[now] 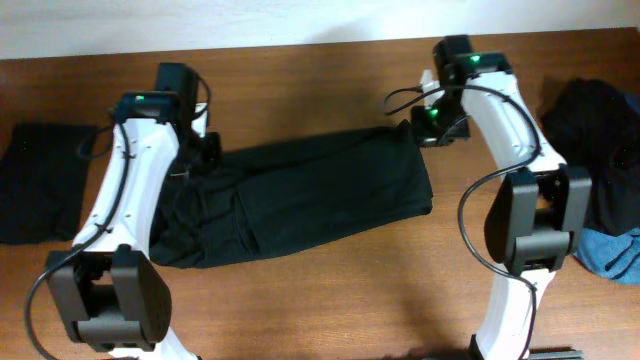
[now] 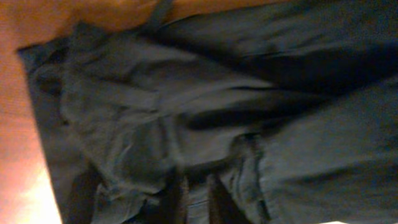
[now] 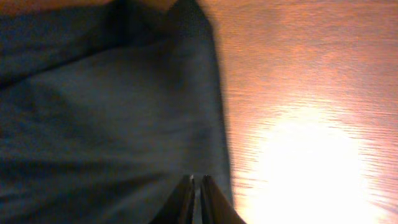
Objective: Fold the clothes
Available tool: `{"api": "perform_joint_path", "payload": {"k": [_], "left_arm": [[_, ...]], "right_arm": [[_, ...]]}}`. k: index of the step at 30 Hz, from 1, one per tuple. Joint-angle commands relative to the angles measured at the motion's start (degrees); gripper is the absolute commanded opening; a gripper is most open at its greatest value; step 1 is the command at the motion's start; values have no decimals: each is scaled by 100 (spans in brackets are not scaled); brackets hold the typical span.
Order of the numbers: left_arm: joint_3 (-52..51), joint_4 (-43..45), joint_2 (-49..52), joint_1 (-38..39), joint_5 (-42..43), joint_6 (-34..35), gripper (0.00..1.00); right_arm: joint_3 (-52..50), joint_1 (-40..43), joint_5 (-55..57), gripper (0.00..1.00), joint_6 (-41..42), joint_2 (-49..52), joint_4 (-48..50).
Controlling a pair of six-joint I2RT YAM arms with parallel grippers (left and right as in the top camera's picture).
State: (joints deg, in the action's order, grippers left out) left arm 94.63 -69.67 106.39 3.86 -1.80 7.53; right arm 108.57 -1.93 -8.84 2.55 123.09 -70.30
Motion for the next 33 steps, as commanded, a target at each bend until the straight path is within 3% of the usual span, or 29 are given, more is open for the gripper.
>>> {"api": "perform_joint_path", "payload": {"k": [1, 3, 5, 7, 9, 20, 33], "left_arm": [[46, -68, -74, -286, -61, 66, 25], [46, -81, -74, -485, -59, 85, 36], [46, -111, -72, -732, -57, 105, 55], [24, -131, -72, -927, -57, 101, 67], [-4, -125, -70, -1049, -55, 59, 69], [-516, 595, -55, -1078, -57, -745, 68], [-1440, 2094, -42, -1084, 103, -1392, 66]], "right_arm": [[127, 328, 116, 14, -142, 15, -129], [127, 514, 114, 20, -219, 15, -190], [127, 693, 116, 40, -243, 15, -236], [127, 833, 68, 51, -271, 15, -245], [120, 920, -186, 58, -586, 17, -243], [59, 793, -518, 63, -920, 17, -326], [-649, 225, -741, 62, -920, 17, 192]]}}
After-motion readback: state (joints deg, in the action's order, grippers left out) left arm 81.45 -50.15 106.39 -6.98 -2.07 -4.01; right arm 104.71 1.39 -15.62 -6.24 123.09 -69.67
